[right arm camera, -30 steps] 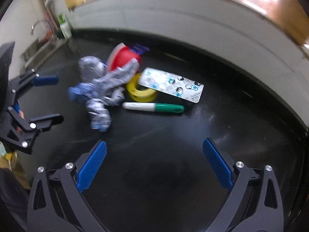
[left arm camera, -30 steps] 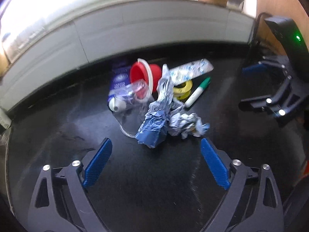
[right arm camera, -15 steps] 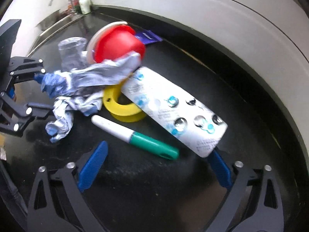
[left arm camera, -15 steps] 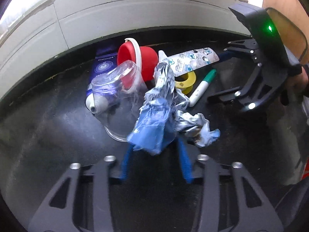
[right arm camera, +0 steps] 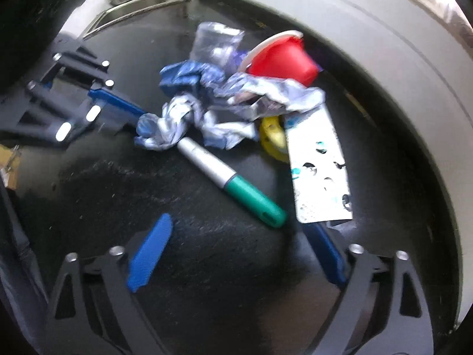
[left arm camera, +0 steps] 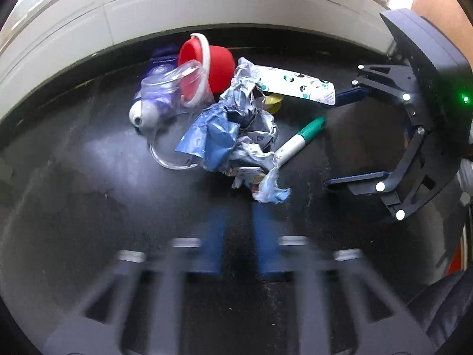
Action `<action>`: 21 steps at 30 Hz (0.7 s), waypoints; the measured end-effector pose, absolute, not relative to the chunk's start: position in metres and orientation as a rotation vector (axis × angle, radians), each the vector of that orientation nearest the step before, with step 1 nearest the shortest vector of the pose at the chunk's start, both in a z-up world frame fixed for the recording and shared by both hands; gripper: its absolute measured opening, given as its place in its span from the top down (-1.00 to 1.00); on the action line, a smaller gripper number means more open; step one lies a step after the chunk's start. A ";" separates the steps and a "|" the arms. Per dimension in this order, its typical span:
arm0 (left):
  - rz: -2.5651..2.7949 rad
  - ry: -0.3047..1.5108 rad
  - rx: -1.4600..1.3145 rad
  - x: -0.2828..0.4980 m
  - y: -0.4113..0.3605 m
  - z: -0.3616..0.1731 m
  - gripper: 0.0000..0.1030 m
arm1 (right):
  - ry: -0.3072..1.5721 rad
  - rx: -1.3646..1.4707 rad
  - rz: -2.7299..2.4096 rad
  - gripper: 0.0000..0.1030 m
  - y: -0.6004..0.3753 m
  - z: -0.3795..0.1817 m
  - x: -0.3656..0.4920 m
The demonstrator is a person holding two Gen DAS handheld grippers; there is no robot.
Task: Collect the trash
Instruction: 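Grasp the crumpled foil with the left tool while the right tool grasps the green-capped marker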
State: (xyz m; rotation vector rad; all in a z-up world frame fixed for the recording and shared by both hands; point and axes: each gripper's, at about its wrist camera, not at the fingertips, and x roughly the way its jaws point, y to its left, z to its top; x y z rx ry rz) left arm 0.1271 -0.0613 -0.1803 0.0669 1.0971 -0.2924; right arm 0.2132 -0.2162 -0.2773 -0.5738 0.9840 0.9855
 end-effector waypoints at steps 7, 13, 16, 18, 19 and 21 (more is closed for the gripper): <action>-0.248 1.051 -0.011 0.136 -0.073 -0.172 -0.67 | 0.981 -0.554 0.983 -0.74 -0.222 -0.279 0.233; -0.264 1.081 0.015 0.149 -0.090 -0.193 -0.10 | 1.006 -0.541 1.038 -0.41 -0.220 -0.282 0.242; -0.289 1.094 0.011 0.160 -0.090 -0.192 0.31 | 0.995 -0.562 1.073 0.09 -0.218 -0.279 0.238; -0.300 1.109 -0.002 0.158 -0.087 -0.191 0.46 | 0.988 -0.582 1.099 0.45 -0.218 -0.277 0.230; -0.306 1.112 -0.006 0.157 -0.086 -0.191 0.51 | 0.991 -0.590 1.119 0.60 -0.219 -0.276 0.225; -0.316 1.119 -0.002 0.153 -0.085 -0.191 0.56 | 1.006 -0.595 1.144 0.68 -0.219 -0.276 0.217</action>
